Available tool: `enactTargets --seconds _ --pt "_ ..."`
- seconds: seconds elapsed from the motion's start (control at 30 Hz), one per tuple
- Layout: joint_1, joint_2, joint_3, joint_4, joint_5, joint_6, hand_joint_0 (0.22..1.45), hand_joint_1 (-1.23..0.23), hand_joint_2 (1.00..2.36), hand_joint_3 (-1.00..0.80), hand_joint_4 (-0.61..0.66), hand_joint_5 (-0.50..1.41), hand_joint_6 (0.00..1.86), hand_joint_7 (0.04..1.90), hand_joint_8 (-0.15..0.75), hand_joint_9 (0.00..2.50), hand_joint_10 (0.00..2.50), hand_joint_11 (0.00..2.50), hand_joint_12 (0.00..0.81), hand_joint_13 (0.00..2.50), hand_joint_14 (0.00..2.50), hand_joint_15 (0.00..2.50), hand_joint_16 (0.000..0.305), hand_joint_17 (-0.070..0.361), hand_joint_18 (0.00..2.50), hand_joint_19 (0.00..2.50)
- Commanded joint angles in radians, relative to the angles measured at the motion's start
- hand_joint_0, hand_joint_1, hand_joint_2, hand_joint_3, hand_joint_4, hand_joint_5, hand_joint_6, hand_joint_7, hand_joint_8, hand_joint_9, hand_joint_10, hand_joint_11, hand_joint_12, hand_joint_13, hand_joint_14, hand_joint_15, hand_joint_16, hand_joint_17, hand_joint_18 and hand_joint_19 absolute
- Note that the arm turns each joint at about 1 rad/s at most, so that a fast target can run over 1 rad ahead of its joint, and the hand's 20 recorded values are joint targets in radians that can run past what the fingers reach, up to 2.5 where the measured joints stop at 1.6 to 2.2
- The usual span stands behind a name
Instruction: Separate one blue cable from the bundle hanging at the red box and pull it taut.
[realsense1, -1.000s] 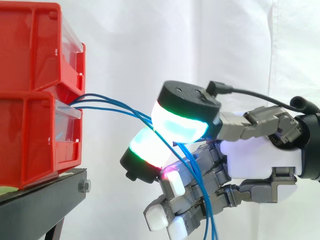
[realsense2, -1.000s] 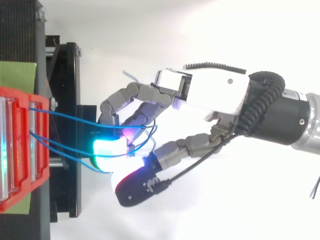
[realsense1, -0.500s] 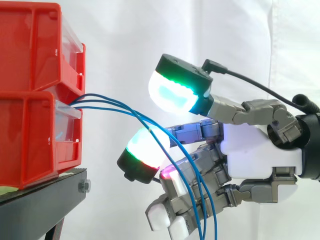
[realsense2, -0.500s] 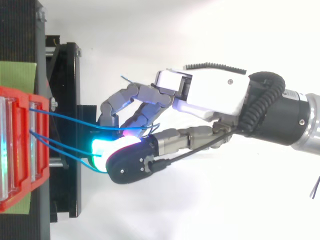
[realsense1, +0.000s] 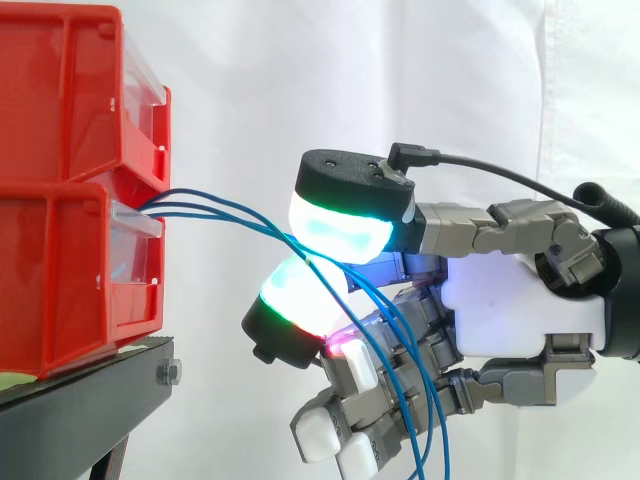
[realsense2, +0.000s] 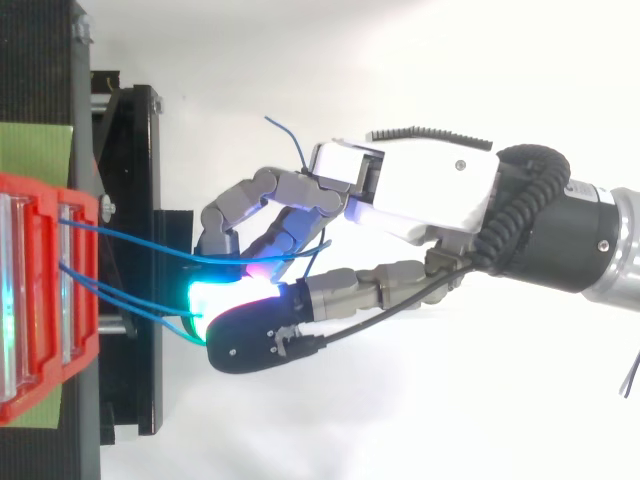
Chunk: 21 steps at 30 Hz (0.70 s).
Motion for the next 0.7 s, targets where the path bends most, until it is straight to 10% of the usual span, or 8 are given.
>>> enactTargets --seconds 0.0,0.3,0.53,0.67 --pt "0.001 0.0 0.0 0.0 0.0 -0.002 0.68 -0.8 1.02 -0.29 -0.02 -0.19 0.94 1.08 0.268 1.03 0.03 0.87 0.321 0.83 0.02 0.5 0.046 0.104 0.67 0.54" --pt "-0.001 0.0 -0.002 0.0 0.0 -0.004 0.57 -0.86 1.0 -0.5 0.05 -0.18 0.92 1.0 0.238 1.01 0.03 0.89 0.313 0.78 0.02 0.49 0.046 0.103 0.62 0.51" --pt "-0.002 0.0 -0.002 0.0 0.0 -0.007 0.51 -0.43 1.0 -0.5 0.1 -0.18 0.9 0.98 0.295 1.06 0.02 0.85 0.354 0.82 0.02 0.5 0.052 0.117 0.66 0.57" --pt "-0.002 0.0 0.0 -0.002 0.0 -0.012 0.6 -0.44 1.0 -0.49 0.07 -0.18 0.89 1.0 0.281 1.05 0.02 0.86 0.338 0.81 0.02 0.5 0.048 0.108 0.64 0.59"
